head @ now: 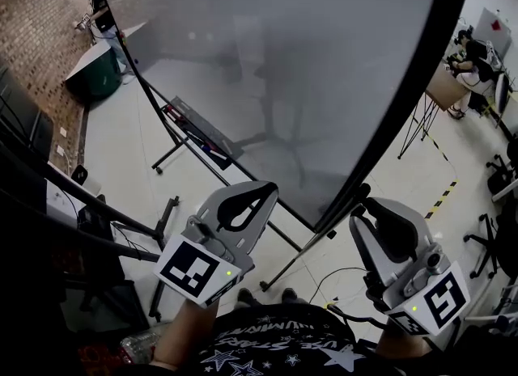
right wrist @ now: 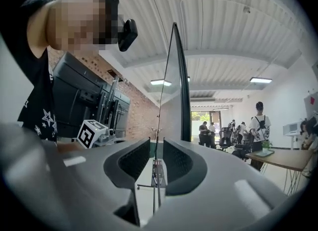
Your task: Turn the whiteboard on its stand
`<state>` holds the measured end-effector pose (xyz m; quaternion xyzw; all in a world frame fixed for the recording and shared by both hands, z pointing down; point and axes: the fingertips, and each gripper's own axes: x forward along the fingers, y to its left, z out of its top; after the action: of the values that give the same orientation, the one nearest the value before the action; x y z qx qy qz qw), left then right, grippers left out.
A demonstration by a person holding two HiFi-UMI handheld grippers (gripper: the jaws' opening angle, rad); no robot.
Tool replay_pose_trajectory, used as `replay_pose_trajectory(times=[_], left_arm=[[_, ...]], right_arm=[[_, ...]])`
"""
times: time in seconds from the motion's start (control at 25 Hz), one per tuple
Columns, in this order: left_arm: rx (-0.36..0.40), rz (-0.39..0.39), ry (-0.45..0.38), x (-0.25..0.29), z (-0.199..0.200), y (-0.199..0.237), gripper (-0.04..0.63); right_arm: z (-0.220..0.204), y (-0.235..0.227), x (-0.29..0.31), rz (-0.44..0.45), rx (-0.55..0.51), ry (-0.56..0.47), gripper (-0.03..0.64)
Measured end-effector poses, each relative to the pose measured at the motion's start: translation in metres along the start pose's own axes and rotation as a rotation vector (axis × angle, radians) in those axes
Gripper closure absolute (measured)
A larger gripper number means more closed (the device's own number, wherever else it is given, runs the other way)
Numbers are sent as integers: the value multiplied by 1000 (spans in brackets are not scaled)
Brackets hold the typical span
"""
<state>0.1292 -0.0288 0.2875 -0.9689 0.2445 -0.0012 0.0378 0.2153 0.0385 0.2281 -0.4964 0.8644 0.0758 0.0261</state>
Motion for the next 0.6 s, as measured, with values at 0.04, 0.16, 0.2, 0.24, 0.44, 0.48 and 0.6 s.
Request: replay_pose_trajectory(times=[0.04,0.16,0.2,0.24,0.44,0.48,0.6], left_arm=[[-7,-3,-1,-1,-2,-1,591],[-12,1,-11,-4,-4,-4,591],[-11,6,-14,-6,-5,-4,591],[-10,11,-17,-7,-6,-4,591],[-32,6,-23,-11,-14,-6,591],[-35,6,-20,-12,-16,-7,591],[-35,22,-12,-17,-23,-4,591]], right_arm=[[2,4,4,1,5,-18,536],[-2,15,14,-5,91,-56,573],[-4,17,17,-24,123,-75,598],[-7,18,20,-44,138,-91,598],[-25,35,48,-54,129,-69,600],[-30,37,53,-49,138,-62,606],[-43,42,63,-47,156,-35,609]])
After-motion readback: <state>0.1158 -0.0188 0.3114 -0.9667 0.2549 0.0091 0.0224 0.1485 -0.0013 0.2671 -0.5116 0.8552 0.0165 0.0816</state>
